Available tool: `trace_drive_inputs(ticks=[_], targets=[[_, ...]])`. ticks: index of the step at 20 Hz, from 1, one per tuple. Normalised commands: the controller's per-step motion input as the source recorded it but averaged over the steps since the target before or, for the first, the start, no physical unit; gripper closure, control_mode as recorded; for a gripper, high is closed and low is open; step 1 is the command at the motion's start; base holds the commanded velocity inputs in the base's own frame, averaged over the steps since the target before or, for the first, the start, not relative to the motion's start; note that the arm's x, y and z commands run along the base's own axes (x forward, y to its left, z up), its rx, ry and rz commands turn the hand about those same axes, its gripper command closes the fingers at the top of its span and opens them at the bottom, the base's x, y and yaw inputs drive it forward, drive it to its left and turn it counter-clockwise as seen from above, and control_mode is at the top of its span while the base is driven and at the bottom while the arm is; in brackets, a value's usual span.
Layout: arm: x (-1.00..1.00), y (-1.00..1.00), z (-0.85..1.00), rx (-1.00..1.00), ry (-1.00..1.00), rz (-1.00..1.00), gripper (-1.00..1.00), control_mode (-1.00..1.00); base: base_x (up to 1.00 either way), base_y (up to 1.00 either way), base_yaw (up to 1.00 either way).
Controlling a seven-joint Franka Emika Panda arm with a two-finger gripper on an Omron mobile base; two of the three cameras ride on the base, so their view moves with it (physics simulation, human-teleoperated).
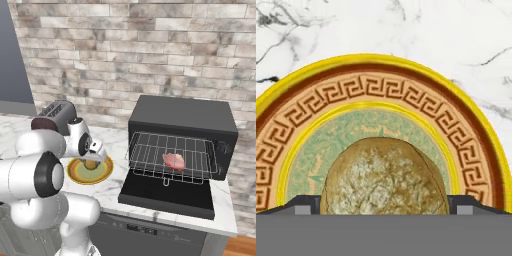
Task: Open the toaster oven door. Place the bread on the top rack in the toaster oven and place the steak on the bottom rack.
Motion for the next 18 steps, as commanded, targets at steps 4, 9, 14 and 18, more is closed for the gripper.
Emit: trace_drive_inputs(ticks=[4,9,14,18], targets=[[-0.1,-0.01,0.63,0.09,0.11,-0.01,1.0,-1.0,0.0,0.0,0.0],[-0.28,-0.06,0.63,0.07,0.06,0.0,1.0,-1.0,0.0,0.0,0.0],[-0.37,-0.15,0.58,0.01,0.05,0.0,1.0,-1.0,0.0,0.0,0.0],[-0.39,-0.32,0.44,0.0,0.11,-0.03,1.0,-1.0,0.0,0.0,0.0]])
